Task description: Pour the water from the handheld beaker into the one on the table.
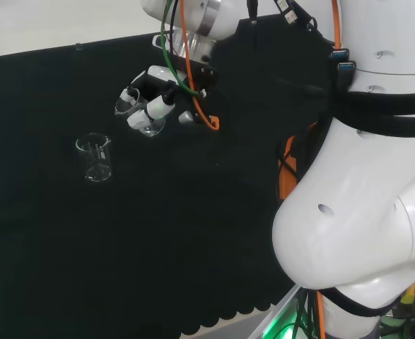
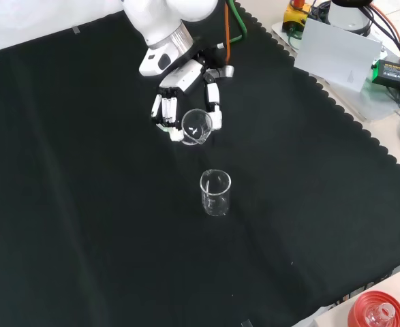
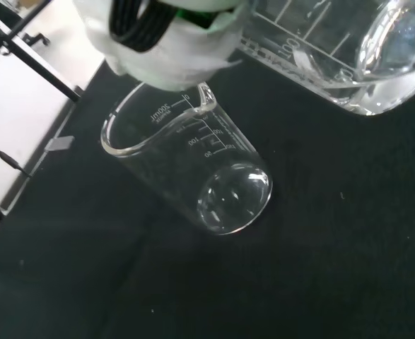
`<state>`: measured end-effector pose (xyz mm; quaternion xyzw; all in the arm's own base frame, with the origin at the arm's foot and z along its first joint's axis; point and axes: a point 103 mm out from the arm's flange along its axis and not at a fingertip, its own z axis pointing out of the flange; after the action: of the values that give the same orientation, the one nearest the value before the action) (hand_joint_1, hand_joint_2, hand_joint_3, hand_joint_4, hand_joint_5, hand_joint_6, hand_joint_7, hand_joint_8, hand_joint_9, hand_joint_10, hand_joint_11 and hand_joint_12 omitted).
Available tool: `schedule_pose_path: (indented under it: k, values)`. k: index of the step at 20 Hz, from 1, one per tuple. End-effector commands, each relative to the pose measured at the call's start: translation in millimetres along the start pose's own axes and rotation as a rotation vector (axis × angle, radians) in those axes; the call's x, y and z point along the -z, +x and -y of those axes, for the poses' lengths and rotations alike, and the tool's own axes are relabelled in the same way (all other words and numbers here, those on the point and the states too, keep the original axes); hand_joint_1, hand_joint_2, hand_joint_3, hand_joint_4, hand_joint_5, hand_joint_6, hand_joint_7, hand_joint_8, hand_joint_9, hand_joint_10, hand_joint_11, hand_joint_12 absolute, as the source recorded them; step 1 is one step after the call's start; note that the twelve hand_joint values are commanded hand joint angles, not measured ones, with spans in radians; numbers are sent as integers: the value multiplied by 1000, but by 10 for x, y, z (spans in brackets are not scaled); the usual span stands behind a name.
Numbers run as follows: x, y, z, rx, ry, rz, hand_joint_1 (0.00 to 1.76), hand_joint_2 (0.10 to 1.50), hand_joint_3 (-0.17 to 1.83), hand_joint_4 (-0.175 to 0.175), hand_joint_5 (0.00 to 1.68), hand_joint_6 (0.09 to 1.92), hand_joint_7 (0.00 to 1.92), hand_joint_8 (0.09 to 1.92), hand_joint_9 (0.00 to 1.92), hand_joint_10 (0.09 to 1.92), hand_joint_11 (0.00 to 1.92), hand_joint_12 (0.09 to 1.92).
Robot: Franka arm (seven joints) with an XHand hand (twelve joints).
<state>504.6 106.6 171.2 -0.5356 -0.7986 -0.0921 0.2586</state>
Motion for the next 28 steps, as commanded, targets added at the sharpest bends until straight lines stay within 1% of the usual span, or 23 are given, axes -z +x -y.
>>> schedule_pose_path:
  k: [1,6,9,15,23,28]
  values:
    - [-61,76,-122,-13,22,64,1281,1050,-175,25,1225,648,1557,87,1037,598,438,1224]
    - [-109,142,-216,-29,40,110,1282,1049,-175,25,1225,645,1558,87,1039,599,447,1223]
    - [-116,194,-256,-30,50,146,1282,1049,-175,24,1226,642,1559,87,1040,600,457,1221]
    - [-110,301,-325,-37,82,209,1283,1048,-175,17,1228,631,1563,87,1055,604,528,1195]
    - [-124,372,-357,-41,118,258,1284,1047,-175,16,1229,628,1564,87,1063,605,556,1186]
    - [-115,406,-377,-47,154,328,1284,1047,-175,16,1229,627,1564,87,1065,606,560,1183]
